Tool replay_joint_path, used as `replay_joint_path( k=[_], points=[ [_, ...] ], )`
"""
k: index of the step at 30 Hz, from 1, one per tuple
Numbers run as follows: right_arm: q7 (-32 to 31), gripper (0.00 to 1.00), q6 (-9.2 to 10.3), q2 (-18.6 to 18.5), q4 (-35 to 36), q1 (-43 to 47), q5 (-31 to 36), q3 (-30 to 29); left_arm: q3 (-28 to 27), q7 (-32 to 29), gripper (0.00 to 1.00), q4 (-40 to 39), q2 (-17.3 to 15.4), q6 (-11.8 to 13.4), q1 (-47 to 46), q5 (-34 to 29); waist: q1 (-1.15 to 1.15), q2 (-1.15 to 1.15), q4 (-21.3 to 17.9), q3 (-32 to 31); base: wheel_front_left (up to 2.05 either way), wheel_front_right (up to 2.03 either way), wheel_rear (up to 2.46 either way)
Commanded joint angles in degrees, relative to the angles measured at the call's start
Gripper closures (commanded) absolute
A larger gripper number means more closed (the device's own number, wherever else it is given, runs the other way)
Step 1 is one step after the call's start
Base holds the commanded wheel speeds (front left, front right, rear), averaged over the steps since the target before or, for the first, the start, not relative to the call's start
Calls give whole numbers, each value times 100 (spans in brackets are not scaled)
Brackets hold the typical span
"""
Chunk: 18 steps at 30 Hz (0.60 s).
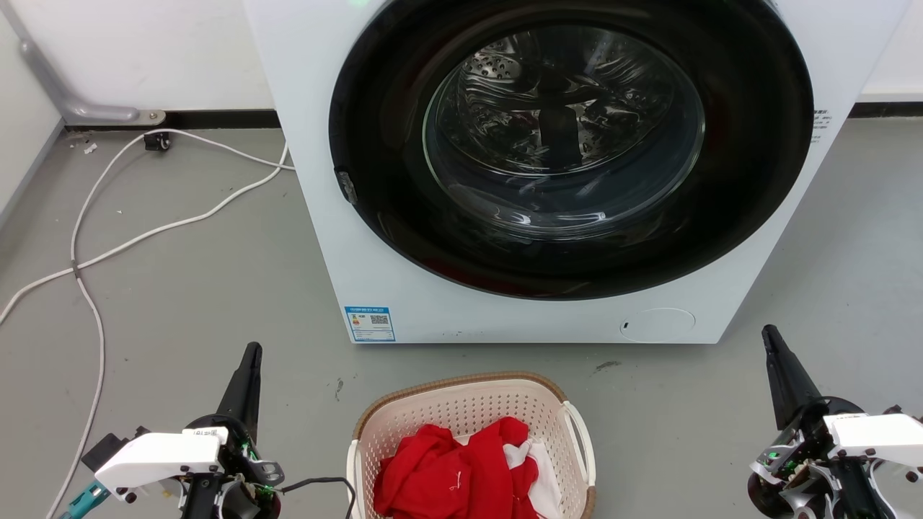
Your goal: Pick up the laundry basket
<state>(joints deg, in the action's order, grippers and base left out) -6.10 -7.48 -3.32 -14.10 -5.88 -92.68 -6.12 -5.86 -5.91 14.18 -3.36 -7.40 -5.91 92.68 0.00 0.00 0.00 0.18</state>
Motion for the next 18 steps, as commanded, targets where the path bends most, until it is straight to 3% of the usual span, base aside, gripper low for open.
replay_joint_path(
  k=[1, 18],
  points=[
    [-20, 100, -2, 24, -8, -64, 44, -10, -16, -26, 100, 1, 0, -16, -56, -15, 0, 0, 0, 0, 0, 0, 0],
    [-29, 100, -2, 32, -9, -65, 47, -19, -32, -41, 100, 1, 11, -16, -58, -23, 0, 0, 0, 0, 0, 0, 0]
  ],
)
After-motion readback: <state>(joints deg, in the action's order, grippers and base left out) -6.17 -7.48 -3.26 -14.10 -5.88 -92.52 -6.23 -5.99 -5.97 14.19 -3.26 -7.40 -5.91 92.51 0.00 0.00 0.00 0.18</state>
